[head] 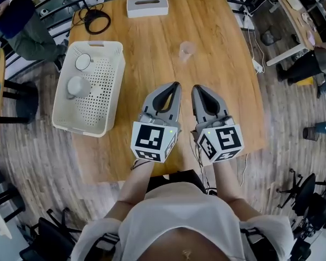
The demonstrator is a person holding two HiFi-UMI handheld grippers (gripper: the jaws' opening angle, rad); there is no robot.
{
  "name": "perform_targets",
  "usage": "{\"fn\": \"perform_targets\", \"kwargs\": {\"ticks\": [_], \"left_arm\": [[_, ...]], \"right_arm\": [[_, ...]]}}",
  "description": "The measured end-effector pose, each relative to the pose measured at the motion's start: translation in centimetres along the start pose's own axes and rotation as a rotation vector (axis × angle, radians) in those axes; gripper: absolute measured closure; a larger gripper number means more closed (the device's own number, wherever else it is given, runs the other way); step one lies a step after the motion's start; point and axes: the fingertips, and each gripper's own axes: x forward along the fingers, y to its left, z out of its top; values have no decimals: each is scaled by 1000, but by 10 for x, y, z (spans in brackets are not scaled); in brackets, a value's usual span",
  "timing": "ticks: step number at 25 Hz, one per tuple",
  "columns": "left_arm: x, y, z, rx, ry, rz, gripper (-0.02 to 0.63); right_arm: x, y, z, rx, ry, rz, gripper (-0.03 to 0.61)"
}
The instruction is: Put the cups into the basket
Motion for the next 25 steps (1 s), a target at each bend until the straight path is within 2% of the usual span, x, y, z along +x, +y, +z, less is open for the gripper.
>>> {"fn": "perform_targets", "kwargs": {"ticks": [5,15,22,25], "left_arm": [[12,-17,-3,8,8,-31,607],[28,-38,-5,16,17,-61,607],[32,-42,-11,17,35,-66,607],[34,-43,-12,22,39,-66,607]], "right_arm": [[-12,-21,1,47,-15,-53,569],[-26,-46,3,23,-2,-83,569],[-23,-51,3,-49,19,-71,568],[-20,-53,8,-93,-4,-65,568]]}}
